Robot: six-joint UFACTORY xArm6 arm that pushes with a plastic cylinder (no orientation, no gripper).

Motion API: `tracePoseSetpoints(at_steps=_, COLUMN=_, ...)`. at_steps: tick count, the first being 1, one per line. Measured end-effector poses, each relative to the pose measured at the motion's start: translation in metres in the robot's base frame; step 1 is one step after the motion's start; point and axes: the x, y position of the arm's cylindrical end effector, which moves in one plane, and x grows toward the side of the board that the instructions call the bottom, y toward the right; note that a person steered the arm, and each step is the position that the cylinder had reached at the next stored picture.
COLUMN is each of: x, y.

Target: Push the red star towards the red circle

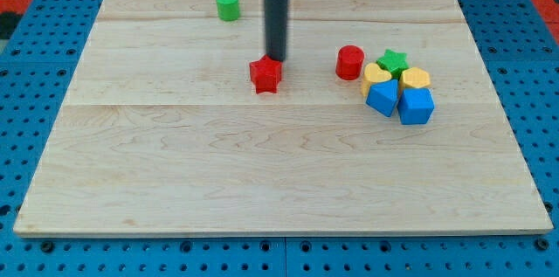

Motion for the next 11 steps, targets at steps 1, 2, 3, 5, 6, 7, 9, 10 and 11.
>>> tracePoseSetpoints(at_steps=1, x=0.009, y=-0.043)
tracePoseSetpoints(at_steps=2, x=0.028, y=-0.043)
tracePoseSetpoints(at_steps=3, x=0.032, y=-0.020)
tracePoseSetpoints(at_steps=5, x=0.084, y=0.000)
tracePoseSetpoints(at_steps=6, x=0.083, y=0.005)
tracePoseSetpoints(at_steps=7, x=0.076, y=0.016)
tracePoseSetpoints(at_steps=9, x=0.063, y=0.013)
tracePoseSetpoints(at_steps=10, x=0.056, y=0.011)
tracePoseSetpoints(at_steps=11, x=0.044, y=0.027)
